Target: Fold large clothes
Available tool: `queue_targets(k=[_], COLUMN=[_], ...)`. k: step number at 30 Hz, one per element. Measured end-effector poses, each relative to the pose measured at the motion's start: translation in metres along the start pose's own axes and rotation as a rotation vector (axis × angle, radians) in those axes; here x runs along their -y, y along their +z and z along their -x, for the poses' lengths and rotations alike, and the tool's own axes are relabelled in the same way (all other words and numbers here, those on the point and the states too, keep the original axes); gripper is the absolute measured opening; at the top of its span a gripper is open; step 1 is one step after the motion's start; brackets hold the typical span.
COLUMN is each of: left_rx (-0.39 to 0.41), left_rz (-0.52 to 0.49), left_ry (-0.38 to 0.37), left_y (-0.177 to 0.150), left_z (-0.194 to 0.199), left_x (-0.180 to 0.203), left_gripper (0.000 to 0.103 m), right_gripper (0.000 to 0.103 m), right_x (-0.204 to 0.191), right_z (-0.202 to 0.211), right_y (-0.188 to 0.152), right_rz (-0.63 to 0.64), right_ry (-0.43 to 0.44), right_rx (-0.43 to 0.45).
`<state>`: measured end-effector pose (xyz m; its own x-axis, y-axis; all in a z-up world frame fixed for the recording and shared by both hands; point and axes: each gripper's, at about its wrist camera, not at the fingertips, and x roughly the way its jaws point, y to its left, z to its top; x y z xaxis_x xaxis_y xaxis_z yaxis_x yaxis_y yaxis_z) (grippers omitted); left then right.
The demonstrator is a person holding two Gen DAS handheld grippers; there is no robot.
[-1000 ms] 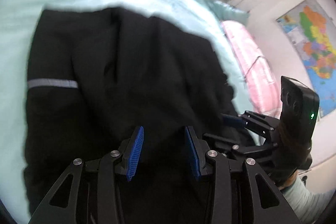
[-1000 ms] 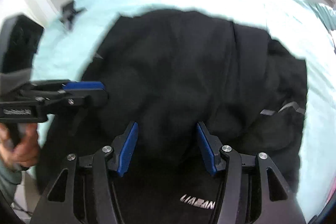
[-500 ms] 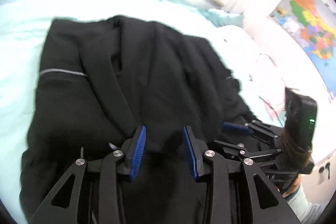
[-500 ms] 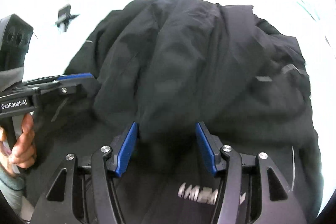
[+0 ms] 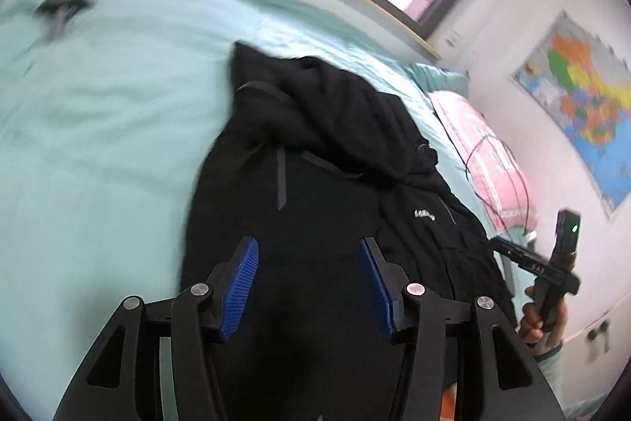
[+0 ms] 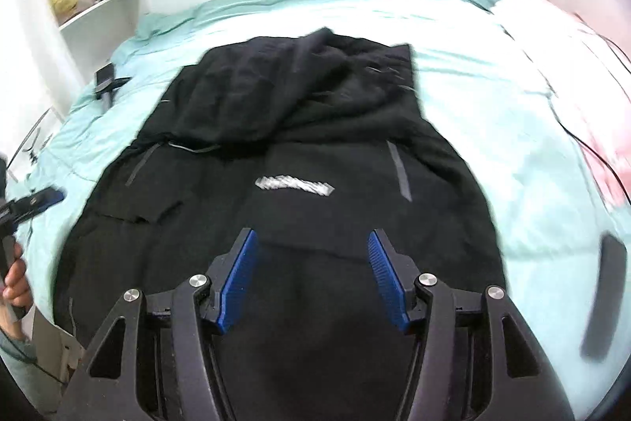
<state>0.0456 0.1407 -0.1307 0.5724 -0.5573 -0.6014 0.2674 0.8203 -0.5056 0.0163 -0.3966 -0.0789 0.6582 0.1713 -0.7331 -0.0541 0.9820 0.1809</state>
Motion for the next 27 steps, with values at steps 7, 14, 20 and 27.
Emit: queue_targets(k=[7, 14, 20, 27], left_rx=[-0.028, -0.054, -0.108, -0.035], left_rz=[0.095, 0.175, 0.197, 0.136], left_ry=[-0.027, 0.058, 0.020, -0.327], left_y=[-0.026, -0.023, -0.023, -0.009], left_z=[-0.001, -0.028, -0.052, -0.019], left_x=[-0.028, -0.049, -0.057, -0.011], left_gripper=[0.054, 0.054, 0.054, 0.053], right_gripper=[0.061, 0.061, 0.061, 0.061], right_x=[0.045, 0.061, 0.073, 0.070], right_z=[0.010, 0.016, 0.012, 0.027], right_y=[-0.029, -0.038, -0.046, -0.049], right_rz=[-0.125, -0.138, -0.166, -0.148], right_ry=[-0.015, -0.062, -0.065, -0.046], right_rx=[-0.015, -0.014, -0.035, -0.009])
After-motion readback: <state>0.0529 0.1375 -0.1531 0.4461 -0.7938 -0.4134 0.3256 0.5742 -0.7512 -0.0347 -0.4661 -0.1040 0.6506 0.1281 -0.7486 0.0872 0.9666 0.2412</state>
